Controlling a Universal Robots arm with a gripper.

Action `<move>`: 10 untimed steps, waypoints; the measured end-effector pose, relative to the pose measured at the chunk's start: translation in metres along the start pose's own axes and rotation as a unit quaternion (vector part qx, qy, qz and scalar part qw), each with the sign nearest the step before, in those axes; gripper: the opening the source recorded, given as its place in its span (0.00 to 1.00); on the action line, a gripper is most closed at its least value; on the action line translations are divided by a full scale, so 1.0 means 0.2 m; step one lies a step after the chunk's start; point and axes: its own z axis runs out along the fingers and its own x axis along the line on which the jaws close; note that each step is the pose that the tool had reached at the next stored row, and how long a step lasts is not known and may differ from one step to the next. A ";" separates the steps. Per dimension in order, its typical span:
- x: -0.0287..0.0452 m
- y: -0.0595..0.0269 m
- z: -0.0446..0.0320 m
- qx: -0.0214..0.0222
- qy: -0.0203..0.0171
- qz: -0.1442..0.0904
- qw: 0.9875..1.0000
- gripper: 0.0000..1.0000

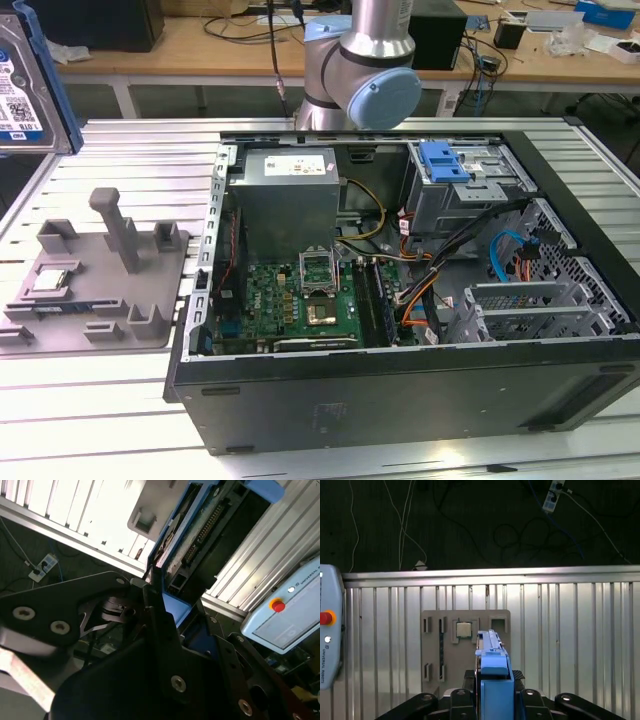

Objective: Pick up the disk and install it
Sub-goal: 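Pick up the disk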

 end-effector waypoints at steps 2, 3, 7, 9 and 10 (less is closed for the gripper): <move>0.000 0.000 0.000 0.000 0.000 0.000 1.000 0.36; 0.000 0.000 0.000 0.000 0.000 0.000 1.000 0.36; 0.008 -0.008 -0.003 0.000 0.000 0.000 1.000 0.36; 0.016 -0.031 -0.006 0.000 0.000 0.000 1.000 0.36; 0.022 -0.044 -0.008 0.000 0.000 0.000 1.000 0.36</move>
